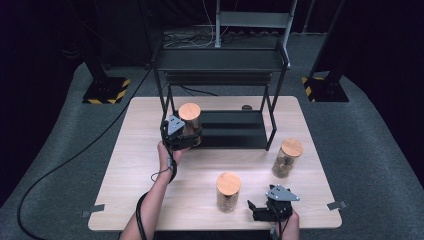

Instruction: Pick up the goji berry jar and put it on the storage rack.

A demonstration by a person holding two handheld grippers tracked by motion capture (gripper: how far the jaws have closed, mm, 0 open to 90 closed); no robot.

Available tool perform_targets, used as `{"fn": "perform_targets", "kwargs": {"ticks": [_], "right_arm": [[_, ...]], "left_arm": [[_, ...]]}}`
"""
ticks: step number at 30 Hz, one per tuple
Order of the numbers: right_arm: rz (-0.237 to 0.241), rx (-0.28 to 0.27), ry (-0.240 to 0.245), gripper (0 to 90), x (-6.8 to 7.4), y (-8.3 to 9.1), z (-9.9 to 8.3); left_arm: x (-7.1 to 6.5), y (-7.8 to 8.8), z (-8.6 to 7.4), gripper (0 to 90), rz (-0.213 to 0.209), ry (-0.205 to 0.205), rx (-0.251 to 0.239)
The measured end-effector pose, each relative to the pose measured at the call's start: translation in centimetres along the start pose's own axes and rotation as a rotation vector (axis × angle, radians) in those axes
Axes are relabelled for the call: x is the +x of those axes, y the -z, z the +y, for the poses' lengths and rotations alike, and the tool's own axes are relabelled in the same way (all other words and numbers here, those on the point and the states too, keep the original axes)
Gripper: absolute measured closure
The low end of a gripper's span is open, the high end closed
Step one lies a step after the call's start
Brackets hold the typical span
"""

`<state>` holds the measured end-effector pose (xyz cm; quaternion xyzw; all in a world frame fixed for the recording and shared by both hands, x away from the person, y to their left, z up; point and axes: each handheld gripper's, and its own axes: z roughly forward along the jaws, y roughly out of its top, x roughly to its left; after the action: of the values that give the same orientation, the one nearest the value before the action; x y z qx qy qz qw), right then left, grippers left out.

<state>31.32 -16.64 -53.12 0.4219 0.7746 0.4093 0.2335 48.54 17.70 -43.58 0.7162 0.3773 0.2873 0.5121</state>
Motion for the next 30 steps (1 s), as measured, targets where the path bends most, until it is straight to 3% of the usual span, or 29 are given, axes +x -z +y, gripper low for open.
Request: {"fn": "perform_targets", "kwargs": {"ticks": [30], "right_arm": [[0.005, 0.0, 0.001, 0.2, 0.0, 0.0, 0.0]], "left_arm": [[0.3, -2.2, -0.6, 24.5, 0.024, 0.018, 0.014]]}}
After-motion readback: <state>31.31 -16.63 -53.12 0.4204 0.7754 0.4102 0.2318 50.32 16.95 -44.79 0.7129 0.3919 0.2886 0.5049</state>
